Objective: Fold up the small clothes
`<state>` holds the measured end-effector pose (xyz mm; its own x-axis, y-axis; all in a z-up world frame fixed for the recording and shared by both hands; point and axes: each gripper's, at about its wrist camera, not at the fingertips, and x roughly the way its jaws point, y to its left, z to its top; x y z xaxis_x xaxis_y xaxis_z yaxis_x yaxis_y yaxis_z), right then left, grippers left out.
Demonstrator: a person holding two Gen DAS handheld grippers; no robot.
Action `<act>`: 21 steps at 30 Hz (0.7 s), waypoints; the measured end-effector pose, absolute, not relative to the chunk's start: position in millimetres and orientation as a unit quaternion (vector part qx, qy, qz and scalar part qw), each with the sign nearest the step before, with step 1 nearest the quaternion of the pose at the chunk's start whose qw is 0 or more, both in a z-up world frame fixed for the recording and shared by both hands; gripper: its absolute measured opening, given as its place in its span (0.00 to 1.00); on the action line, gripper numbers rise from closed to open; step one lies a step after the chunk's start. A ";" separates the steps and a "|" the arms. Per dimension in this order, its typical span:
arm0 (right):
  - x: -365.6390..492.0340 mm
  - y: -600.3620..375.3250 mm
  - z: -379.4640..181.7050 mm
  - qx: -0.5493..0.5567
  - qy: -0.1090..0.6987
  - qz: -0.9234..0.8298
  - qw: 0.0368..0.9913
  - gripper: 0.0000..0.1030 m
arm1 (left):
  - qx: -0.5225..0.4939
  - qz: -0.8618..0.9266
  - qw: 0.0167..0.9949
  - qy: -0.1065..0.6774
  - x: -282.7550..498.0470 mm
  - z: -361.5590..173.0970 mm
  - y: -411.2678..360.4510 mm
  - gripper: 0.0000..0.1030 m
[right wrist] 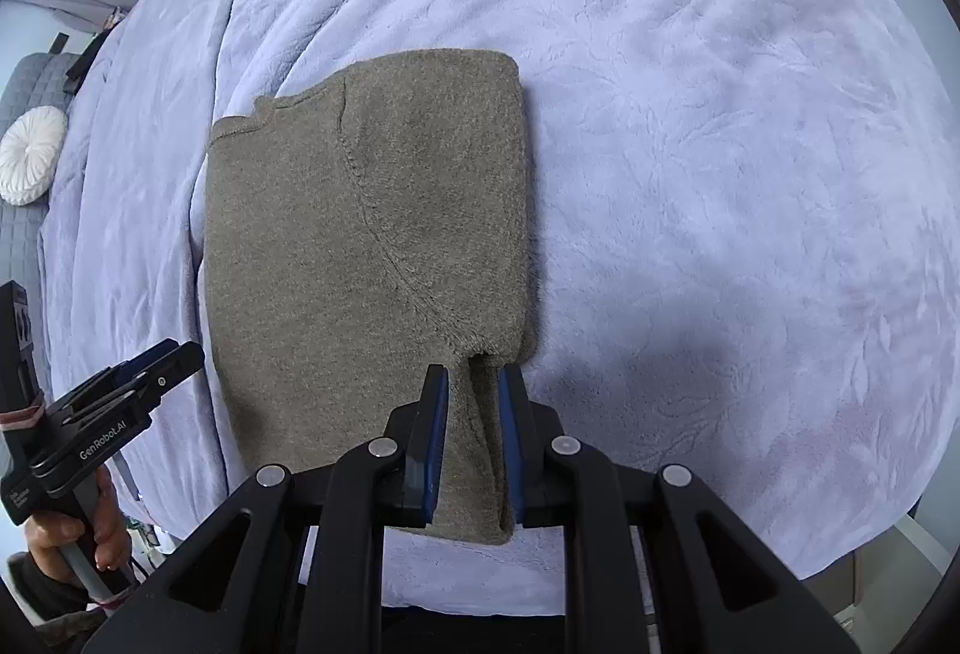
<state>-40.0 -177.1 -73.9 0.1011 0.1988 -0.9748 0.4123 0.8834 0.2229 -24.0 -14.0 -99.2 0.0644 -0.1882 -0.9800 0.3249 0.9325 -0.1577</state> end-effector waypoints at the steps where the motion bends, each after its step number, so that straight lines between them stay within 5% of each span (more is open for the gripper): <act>1: -39.3 -175.8 -73.3 0.229 0.666 -0.075 0.706 0.19 | 0.051 -0.176 0.728 0.661 -23.9 -98.2 -13.9 0.45; 14: -30.9 -170.8 -61.7 0.219 0.666 -0.071 0.710 0.20 | 0.046 -0.163 0.734 0.658 -21.3 -82.5 -20.4 0.45; 17: -27.7 -169.1 -58.9 0.212 0.667 -0.068 0.711 0.31 | 0.046 -0.157 0.735 0.659 -22.7 -81.0 -20.9 0.45; 19: -25.4 -166.8 -55.8 0.205 0.667 -0.067 0.713 0.51 | 0.050 -0.152 0.735 0.659 -23.3 -80.5 -21.3 0.46; 21: -23.4 -163.9 -52.0 0.198 0.665 -0.066 0.717 0.54 | 0.053 -0.145 0.738 0.657 -23.6 -79.2 -20.8 0.75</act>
